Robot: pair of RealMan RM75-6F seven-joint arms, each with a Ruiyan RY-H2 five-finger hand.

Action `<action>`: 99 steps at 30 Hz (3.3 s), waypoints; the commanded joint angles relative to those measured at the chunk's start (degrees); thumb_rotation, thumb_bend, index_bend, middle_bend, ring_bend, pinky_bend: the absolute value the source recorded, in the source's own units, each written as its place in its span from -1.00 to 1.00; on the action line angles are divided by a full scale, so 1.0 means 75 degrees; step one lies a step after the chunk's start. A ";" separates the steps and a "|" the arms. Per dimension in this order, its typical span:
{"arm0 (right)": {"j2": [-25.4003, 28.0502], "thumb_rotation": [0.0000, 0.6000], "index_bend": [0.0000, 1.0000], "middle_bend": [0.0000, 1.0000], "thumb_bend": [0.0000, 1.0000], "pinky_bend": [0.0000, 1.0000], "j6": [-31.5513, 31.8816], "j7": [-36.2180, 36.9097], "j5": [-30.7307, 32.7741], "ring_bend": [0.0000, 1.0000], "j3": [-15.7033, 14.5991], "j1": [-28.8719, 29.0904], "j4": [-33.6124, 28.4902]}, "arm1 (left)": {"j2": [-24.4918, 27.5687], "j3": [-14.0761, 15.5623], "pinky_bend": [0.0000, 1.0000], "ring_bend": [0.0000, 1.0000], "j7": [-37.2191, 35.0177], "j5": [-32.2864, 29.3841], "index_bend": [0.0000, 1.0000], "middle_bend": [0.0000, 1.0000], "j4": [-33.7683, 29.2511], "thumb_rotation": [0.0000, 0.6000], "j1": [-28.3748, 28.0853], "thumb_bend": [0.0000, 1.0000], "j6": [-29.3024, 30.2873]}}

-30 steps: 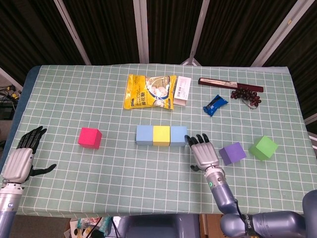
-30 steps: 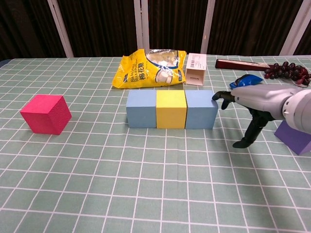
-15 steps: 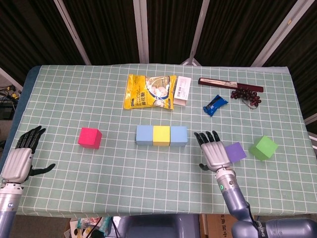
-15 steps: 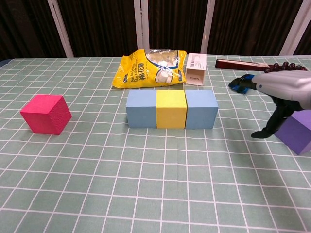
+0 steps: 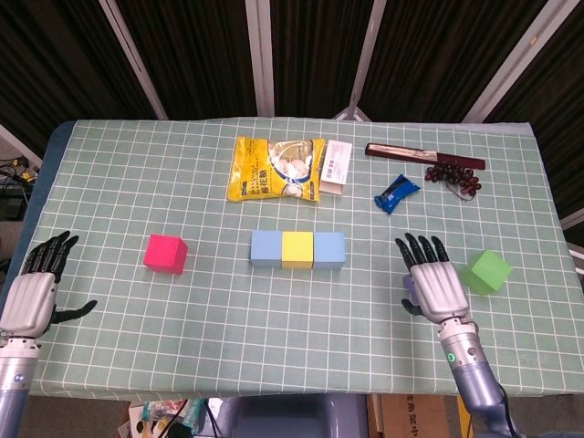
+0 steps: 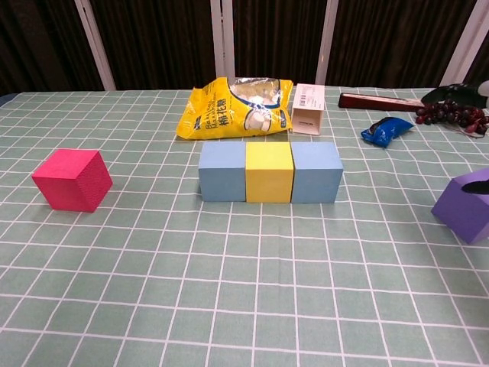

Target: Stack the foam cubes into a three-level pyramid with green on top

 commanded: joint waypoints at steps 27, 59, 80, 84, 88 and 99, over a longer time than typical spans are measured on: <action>0.0959 1.00 -1.00 -0.95 -0.56 -1.00 -0.2364 0.1965 -0.0077 -1.00 -0.0052 -0.0352 0.1656 | 0.0536 -0.0381 -1.00 -1.00 0.0720 0.0001 -1.00 -1.00 -0.0958 1.00 -0.0047 -0.95 0.0386; 0.0354 1.00 -1.00 -0.57 -0.56 -1.00 -0.3477 0.2224 -0.0384 -0.83 0.0162 -0.0193 0.2970 | 0.0603 -0.0403 -1.00 -1.00 0.0741 -0.0223 -1.00 -1.00 -0.1026 1.00 -0.0073 -0.95 0.0310; -0.0228 1.00 -0.94 -0.14 -0.56 -1.00 -0.3161 0.2365 0.0242 -0.51 0.0722 -0.0316 0.2807 | 0.0555 -0.0377 -1.00 -1.00 0.0613 -0.0278 -1.00 -1.00 -0.0859 1.00 -0.0080 -0.95 0.0243; -0.0188 1.00 -0.94 -0.14 -0.56 -1.00 -0.3083 0.2180 0.0974 -0.51 0.1036 -0.0184 0.2357 | 0.0555 -0.0366 -1.00 -1.00 0.0608 -0.0262 -1.00 -1.00 -0.0837 1.00 -0.0075 -0.95 0.0251; -0.0202 1.00 -0.94 -0.14 -0.56 -1.00 -0.2882 0.1788 0.1570 -0.51 0.1217 -0.0021 0.1993 | 0.0556 -0.0371 -1.00 -1.00 0.0591 -0.0265 -1.00 -1.00 -0.0829 1.00 -0.0074 -0.95 0.0255; -0.0544 1.00 -0.94 -0.14 -0.55 -1.00 -0.2340 0.0542 0.3065 -0.51 0.1531 0.0646 0.1673 | 0.0583 -0.0366 -1.00 -1.00 0.0525 -0.0259 -1.00 -1.00 -0.0819 1.00 -0.0059 -0.95 0.0265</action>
